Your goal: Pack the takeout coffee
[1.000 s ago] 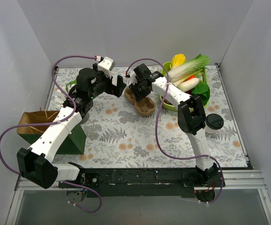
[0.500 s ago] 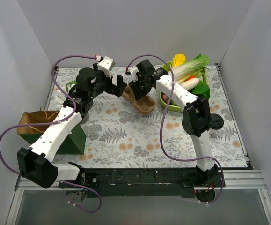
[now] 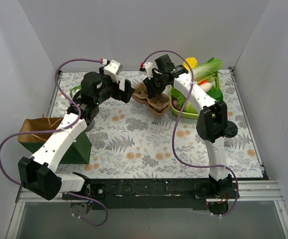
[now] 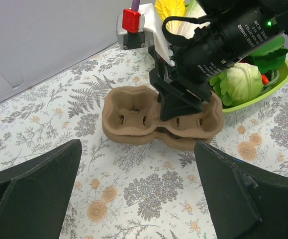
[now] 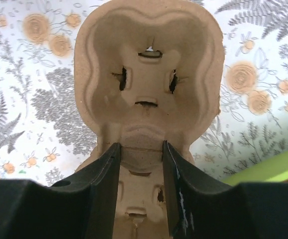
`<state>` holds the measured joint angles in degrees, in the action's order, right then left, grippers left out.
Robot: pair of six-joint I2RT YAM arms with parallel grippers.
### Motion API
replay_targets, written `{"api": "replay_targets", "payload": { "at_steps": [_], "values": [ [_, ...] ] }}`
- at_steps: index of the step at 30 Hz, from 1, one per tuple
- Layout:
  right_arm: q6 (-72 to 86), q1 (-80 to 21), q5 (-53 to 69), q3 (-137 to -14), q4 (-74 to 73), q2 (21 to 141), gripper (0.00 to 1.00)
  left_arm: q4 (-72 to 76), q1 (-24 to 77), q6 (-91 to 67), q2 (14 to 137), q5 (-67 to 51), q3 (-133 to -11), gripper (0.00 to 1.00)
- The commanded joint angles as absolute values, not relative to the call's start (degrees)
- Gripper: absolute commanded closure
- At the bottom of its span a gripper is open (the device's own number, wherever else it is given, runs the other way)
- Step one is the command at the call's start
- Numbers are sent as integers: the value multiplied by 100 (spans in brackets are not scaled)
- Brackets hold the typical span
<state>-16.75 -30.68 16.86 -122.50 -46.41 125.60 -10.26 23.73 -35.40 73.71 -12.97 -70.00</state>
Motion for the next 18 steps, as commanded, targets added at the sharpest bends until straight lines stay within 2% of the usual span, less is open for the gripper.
{"api": "replay_targets", "payload": {
  "at_steps": [1,2,3,4,7,10,12,13,14,16,18],
  "values": [
    [-1715,-2859,3219,-12444,-4665,12339,99,-976,2338,-3559,7312,-1380,-7058,2],
    [-1314,-2874,3165,-12480,-4641,12375,99,-984,2338,-3560,7312,-1406,-7066,2],
    [-1405,-2935,2190,-12333,-4562,12305,99,-984,2338,-3568,7321,-1406,-7058,2],
    [-1615,-3049,1988,-12261,-4466,12252,99,-993,2338,-3568,7321,-1424,-7058,2],
    [-1574,-2954,2302,-12410,-4456,12243,99,-993,2347,-3577,7321,-1415,-7040,2],
    [-1117,-2813,3486,-12445,-4333,12252,99,-993,2347,-3612,7330,-1441,-7014,2],
    [-1473,-3040,2482,-12507,-4412,12217,99,-1002,2338,-3630,7321,-1450,-6979,2],
    [-1624,-3154,2470,-12498,-4403,12182,99,-993,2338,-3639,7321,-1450,-6961,2],
    [-1643,-3147,2957,-12550,-4369,12156,99,-984,2329,-3647,7313,-1441,-6926,2],
    [-1092,-2963,3443,-12639,-4246,12164,99,-1002,2329,-3674,7295,-1433,-6900,2],
    [-1010,-2900,3124,-12534,-4113,12068,99,-1011,2329,-3683,7286,-1450,-6865,2]
  ]
}}
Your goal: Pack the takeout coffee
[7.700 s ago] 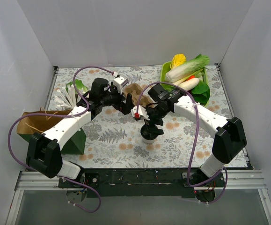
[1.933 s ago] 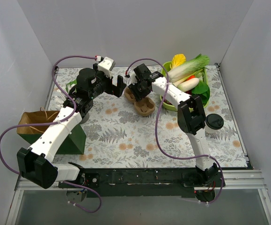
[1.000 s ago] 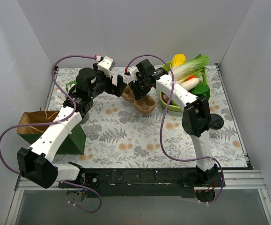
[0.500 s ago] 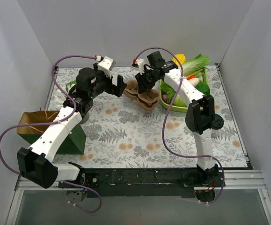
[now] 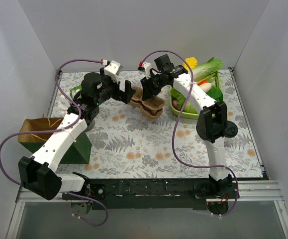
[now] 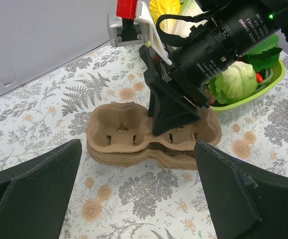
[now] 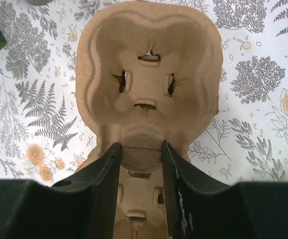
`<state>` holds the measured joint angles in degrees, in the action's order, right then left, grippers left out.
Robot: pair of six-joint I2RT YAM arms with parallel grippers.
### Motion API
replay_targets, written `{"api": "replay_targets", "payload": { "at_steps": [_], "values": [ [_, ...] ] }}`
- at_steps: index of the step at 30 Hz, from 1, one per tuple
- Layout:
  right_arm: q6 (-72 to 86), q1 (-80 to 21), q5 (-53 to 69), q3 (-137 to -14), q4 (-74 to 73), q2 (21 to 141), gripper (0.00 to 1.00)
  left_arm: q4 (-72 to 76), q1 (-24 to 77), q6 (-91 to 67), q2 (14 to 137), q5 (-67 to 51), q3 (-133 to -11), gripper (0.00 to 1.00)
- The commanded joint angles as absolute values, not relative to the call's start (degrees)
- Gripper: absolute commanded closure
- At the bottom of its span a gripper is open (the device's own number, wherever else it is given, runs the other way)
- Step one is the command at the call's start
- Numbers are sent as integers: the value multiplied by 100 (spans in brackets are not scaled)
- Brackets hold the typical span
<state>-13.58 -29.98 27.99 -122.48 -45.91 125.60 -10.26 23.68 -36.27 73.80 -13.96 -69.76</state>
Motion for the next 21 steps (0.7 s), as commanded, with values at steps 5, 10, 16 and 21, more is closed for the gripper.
{"api": "replay_targets", "payload": {
  "at_steps": [5,10,16,21],
  "values": [
    [-874,-2778,3527,-12509,-3914,11814,99,-1002,2312,-3761,7304,-1468,-6803,2],
    [-1046,-2883,3559,-12305,-3490,11751,99,-1046,2294,-3841,7400,-1301,-6662,2],
    [-1242,-2858,3600,-11902,-3473,11435,99,-1072,2294,-4332,7567,-828,-6645,2],
    [-1037,-2742,3883,-11769,-3244,11312,99,-1064,2294,-5053,7892,-378,-6811,2]
  ]
}}
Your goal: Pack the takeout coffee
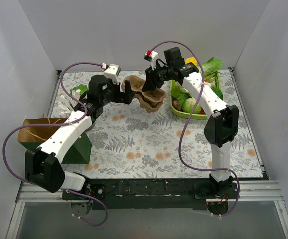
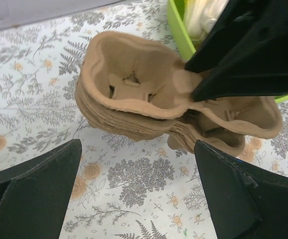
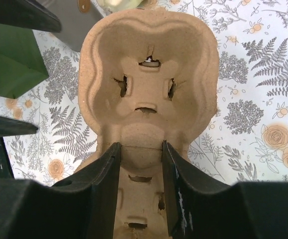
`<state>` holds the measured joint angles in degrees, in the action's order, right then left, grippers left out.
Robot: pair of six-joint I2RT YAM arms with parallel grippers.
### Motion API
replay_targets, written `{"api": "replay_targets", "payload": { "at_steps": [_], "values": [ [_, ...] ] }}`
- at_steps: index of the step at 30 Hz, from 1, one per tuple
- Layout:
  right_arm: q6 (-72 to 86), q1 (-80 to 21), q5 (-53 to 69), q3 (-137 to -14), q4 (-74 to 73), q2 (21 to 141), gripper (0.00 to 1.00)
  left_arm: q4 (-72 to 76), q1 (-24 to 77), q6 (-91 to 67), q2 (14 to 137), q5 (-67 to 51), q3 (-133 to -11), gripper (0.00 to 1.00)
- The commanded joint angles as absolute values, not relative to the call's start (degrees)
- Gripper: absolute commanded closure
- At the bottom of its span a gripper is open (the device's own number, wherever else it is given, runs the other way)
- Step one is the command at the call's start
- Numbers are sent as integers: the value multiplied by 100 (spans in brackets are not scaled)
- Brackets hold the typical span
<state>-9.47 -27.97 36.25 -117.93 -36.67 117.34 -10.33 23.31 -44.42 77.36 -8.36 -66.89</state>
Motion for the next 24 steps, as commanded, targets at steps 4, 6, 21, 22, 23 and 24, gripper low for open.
{"api": "replay_targets", "payload": {
  "at_steps": [4,6,21,22,23,24],
  "values": [
    [-560,-2522,4228,-11514,-3085,11294,99,-1107,2285,-5177,8051,-474,-6873,2],
    [-484,-2461,4578,-11373,-3076,11285,99,-1134,2294,-5229,8086,-448,-6821,2],
    [-44,-2443,4816,-11224,-2777,11197,99,-844,2268,-6020,8577,-624,-6767,2],
    [-44,-2443,4816,-11189,-2786,11171,99,-818,2241,-6125,8639,-624,-6776,2],
    [-44,-2443,4825,-11188,-2795,11162,99,-809,2224,-6152,8683,-615,-6820,2],
    [-44,-2443,4825,-11171,-2804,11153,99,-809,2206,-6178,8788,-554,-6838,2]
  ]
}}
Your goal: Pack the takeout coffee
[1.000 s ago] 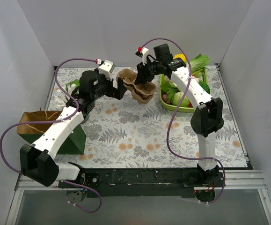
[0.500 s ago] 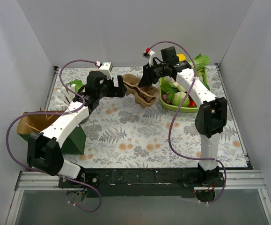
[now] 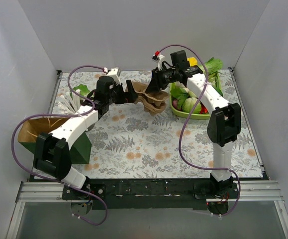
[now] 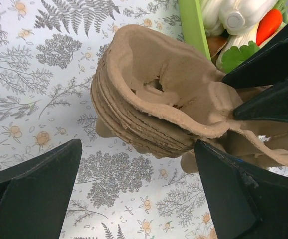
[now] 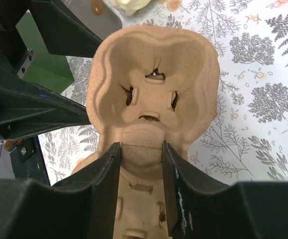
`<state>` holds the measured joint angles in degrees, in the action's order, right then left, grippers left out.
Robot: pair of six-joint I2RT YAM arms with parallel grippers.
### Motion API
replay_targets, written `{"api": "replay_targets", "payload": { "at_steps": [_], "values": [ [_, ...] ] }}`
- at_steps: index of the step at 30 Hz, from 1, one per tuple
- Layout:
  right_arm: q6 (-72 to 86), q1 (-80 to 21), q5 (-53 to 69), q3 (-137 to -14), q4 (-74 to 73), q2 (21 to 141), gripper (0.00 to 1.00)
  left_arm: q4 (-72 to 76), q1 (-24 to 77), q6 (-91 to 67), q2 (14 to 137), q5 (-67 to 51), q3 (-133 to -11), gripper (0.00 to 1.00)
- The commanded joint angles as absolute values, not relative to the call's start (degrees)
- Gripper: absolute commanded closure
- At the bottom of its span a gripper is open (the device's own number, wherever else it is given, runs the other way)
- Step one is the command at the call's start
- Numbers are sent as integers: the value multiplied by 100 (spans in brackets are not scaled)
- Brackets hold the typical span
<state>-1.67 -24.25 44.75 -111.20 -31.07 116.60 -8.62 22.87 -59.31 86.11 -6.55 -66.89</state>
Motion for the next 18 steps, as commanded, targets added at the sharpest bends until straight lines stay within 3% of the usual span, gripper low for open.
{"api": "replay_targets", "payload": {
  "at_steps": [1,13,17,18],
  "values": [
    [-53,-2435,4825,-11153,-2812,11136,99,-817,2180,-6231,8850,-475,-6864,2],
    [-211,-2513,4131,-11206,-2821,11355,99,-1169,1688,-7084,9430,-597,-6680,2],
    [-457,-2707,3239,-11145,-3102,11399,99,-1046,1687,-7005,9326,-755,-6662,2],
    [-440,-2759,3043,-11110,-3111,11399,90,-1020,1687,-6979,9290,-808,-6662,2]
  ]
}}
